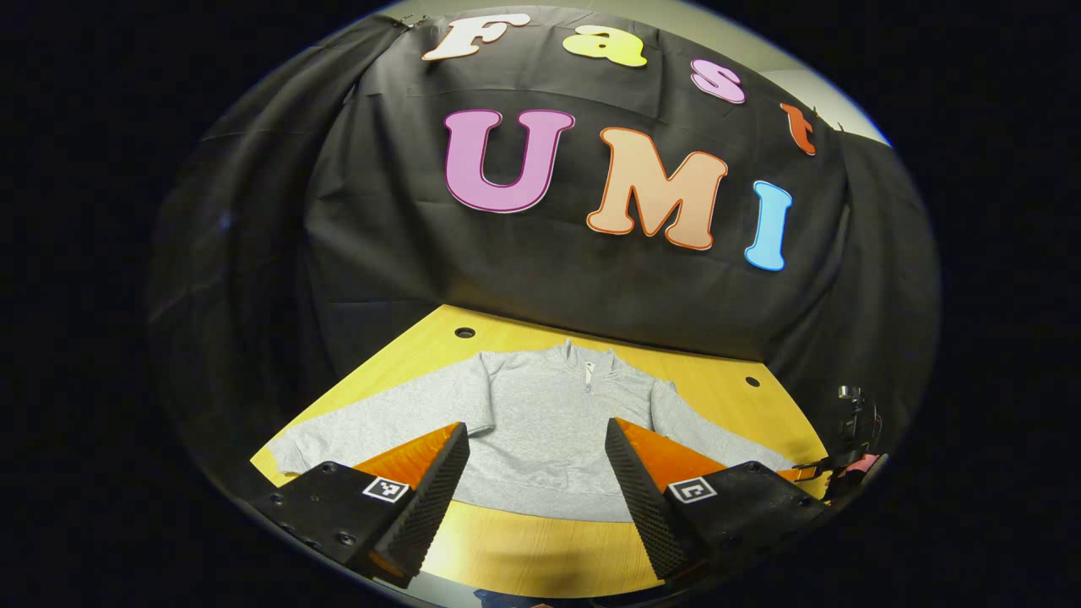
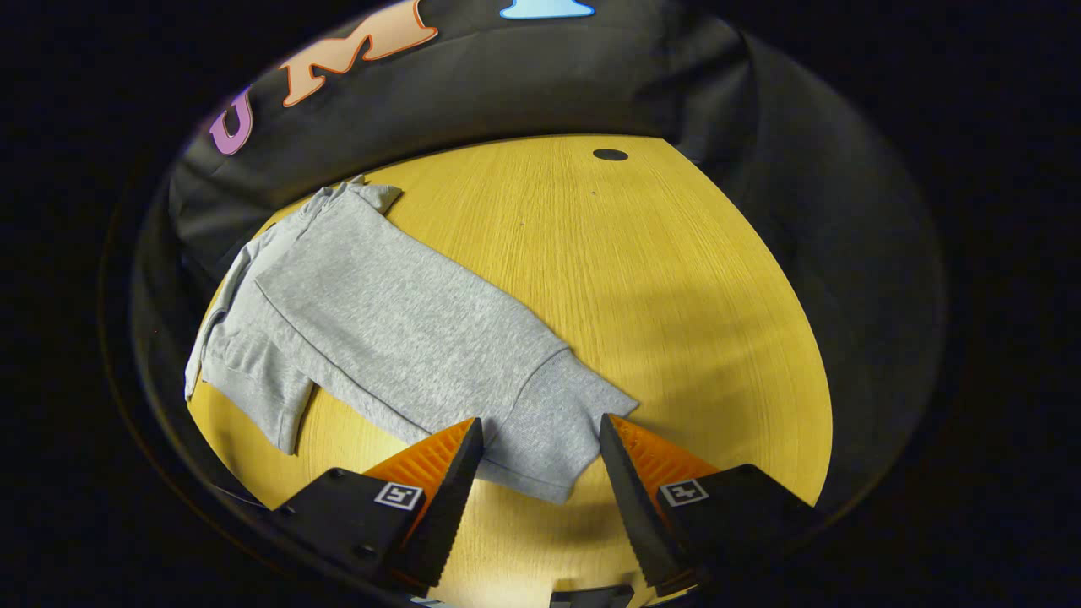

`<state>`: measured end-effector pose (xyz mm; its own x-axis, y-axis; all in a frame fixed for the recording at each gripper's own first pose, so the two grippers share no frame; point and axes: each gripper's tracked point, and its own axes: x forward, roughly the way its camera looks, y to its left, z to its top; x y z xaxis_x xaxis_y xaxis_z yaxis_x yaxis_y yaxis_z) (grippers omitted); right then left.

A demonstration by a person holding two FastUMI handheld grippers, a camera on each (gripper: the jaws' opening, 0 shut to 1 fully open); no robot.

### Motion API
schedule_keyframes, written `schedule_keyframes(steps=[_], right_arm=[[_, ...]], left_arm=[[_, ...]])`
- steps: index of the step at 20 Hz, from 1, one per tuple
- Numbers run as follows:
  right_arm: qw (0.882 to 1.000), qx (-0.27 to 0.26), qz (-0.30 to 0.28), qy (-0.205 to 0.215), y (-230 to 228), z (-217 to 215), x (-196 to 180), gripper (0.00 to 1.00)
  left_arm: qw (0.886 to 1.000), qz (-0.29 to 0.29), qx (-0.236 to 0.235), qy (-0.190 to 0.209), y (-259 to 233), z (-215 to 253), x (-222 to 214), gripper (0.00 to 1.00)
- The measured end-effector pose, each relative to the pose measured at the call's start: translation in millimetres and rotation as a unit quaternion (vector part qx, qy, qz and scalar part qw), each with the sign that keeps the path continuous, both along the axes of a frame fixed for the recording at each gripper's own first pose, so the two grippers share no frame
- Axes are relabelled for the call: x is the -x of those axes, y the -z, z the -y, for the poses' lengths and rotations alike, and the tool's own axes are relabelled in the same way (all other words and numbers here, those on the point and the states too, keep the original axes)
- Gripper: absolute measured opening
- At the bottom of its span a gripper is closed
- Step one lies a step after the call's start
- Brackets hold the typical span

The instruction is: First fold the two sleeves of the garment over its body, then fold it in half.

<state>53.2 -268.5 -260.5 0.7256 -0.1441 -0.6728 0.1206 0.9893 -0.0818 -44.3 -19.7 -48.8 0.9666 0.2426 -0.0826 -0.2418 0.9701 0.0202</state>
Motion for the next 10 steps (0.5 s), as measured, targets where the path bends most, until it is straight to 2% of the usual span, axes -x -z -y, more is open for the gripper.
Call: schedule_keyframes(steps=[1, 2, 3, 5, 6, 7, 8, 9, 10], right_arm=[[1.0, -0.002, -0.002, 0.006, 0, -3, 1, 0.83], [1.0, -0.006, -0.004, 0.009, 0, -5, 1, 0.73], [1.0, -0.011, -0.008, 0.011, 2, -9, 2, 0.68], [1.0, -0.021, -0.014, 0.014, 4, -18, 1, 0.46], [0.999, -0.02, -0.012, 0.023, 3, -20, 0, 0.27], [0.999, -0.02, -0.011, 0.034, 3, -23, 0, 0.25], [0.999, -0.019, -0.01, 0.044, 2, -23, 1, 0.18], [0.998, -0.014, -0.006, 0.053, 1, -22, 3, 0.18], [0.998, -0.01, 0.0, 0.063, -1, -24, 1, 0.13]], left_arm=[[1.0, -0.001, -0.001, 0.001, 1, 1, 1, 0.95], [1.0, -0.002, -0.003, 0.003, 1, 0, 1, 0.95], [1.0, -0.003, -0.005, 0.004, 1, -1, 1, 0.95], [1.0, -0.002, -0.005, 0.007, 1, -6, 2, 0.95], [1.0, 0.0, -0.002, 0.011, 1, -9, 4, 0.94], [1.0, 0.0, 0.0, 0.015, 1, -12, 4, 0.94], [1.0, -0.001, 0.0, 0.018, 2, -17, 4, 0.94], [1.0, -0.004, -0.002, 0.022, 2, -23, 4, 0.94], [1.0, -0.007, -0.003, 0.025, 3, -30, 4, 0.94]])
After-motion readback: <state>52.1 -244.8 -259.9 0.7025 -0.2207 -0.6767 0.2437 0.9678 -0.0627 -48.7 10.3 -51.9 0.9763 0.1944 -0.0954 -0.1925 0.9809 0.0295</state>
